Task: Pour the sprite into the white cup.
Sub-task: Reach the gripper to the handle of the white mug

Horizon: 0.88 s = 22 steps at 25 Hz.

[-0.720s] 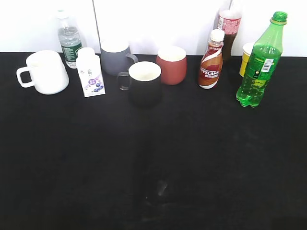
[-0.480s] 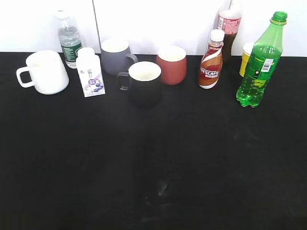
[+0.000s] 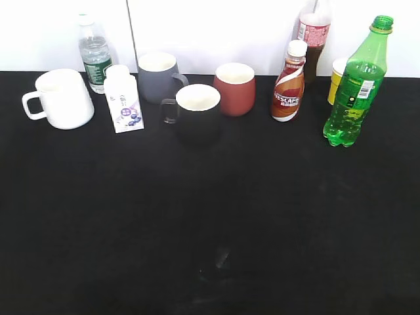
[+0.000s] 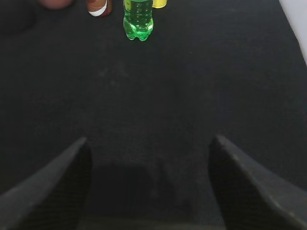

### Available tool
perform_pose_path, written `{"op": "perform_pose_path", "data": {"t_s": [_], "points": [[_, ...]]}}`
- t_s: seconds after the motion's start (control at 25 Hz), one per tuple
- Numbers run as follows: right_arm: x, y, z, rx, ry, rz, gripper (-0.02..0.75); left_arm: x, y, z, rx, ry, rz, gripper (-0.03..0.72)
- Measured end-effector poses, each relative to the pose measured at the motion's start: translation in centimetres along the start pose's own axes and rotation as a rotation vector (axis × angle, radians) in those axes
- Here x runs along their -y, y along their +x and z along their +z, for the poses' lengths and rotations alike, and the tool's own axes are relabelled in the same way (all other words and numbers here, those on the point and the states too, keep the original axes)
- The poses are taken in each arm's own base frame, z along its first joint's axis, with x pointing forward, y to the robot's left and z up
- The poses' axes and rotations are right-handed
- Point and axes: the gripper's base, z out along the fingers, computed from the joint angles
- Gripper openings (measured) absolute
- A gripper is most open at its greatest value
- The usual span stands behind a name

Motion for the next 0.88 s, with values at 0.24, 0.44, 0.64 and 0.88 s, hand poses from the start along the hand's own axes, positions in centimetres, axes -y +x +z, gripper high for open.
{"op": "perform_pose_path", "data": {"t_s": [0.24,0.44,0.64,0.88], "points": [[0.0,0.0,0.0,0.0,0.0,0.0,0.565,0.0,12.4,8.9,-0.234,0.014,-0.014,0.564],[0.0,0.0,0.0,0.0,0.0,0.0,0.565,-0.7,19.5,13.3,-0.295,-0.048,-0.039,0.564],[0.0,0.0,0.0,0.0,0.0,0.0,0.565,-3.1,20.1,18.4,-0.218,-0.08,-0.031,0.564],[0.0,0.0,0.0,0.0,0.0,0.0,0.565,-3.9,22.6,22.2,-0.272,-0.063,-0.016,0.564]]}}
